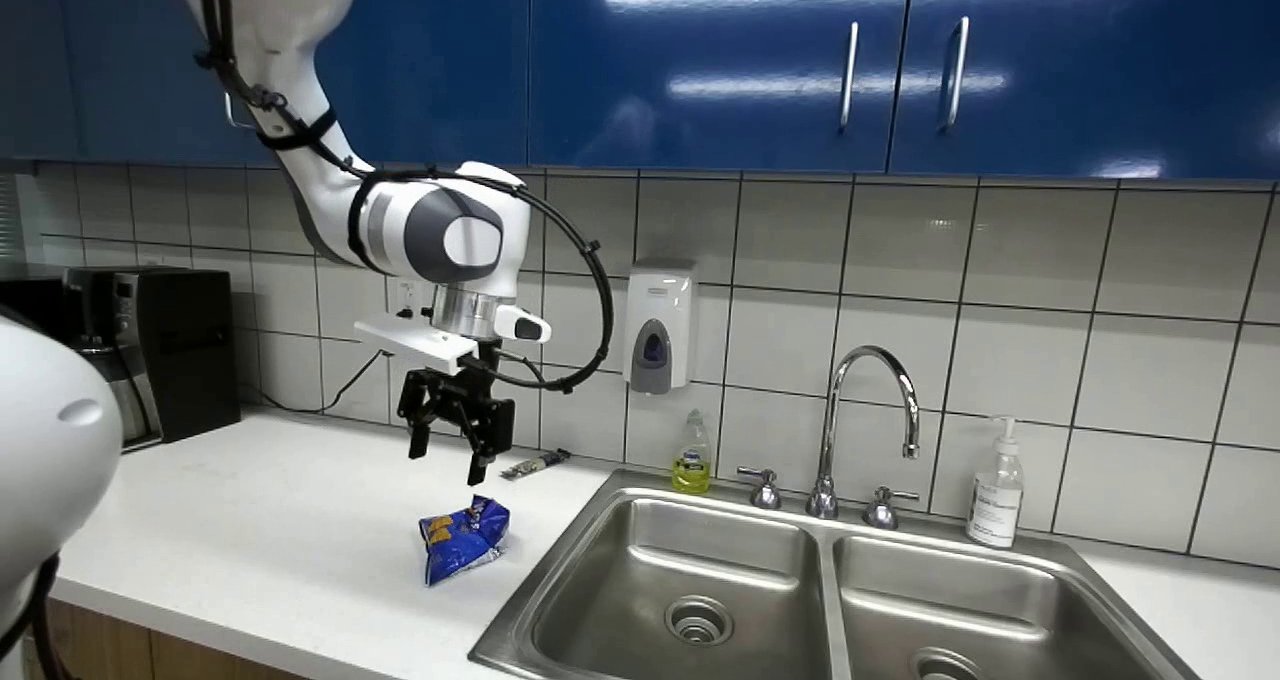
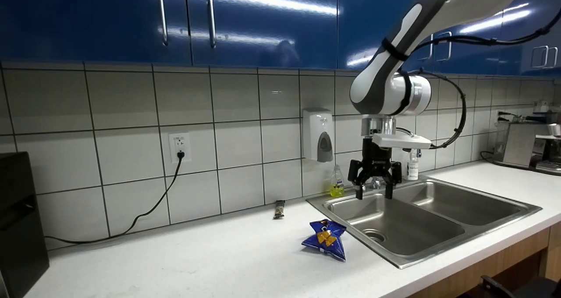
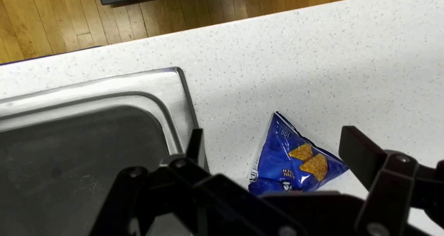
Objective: Put the blue Doritos pack in the left sink
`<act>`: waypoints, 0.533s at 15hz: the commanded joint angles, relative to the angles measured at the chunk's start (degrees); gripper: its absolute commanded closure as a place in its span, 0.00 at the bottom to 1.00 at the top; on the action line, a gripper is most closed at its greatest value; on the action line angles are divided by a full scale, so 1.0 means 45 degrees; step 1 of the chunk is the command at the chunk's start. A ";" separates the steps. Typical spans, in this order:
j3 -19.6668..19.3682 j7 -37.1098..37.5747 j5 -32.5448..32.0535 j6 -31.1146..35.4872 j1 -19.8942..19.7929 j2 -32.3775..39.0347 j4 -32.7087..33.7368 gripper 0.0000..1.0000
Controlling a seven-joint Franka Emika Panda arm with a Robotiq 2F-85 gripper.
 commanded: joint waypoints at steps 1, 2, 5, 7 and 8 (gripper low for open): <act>0.0421 -0.0213 0.0754 0.0914 0.0069 0.1499 0.0595 0.00; 0.0553 -0.0129 0.0935 0.1202 0.0117 0.1854 0.0719 0.00; 0.0947 0.0004 0.1465 0.1987 0.0173 0.2863 0.1235 0.00; 0.1181 0.0081 0.1725 0.2389 0.0135 0.3448 0.1663 0.00; 0.1268 0.0142 0.1789 0.2558 0.0107 0.3704 0.1883 0.00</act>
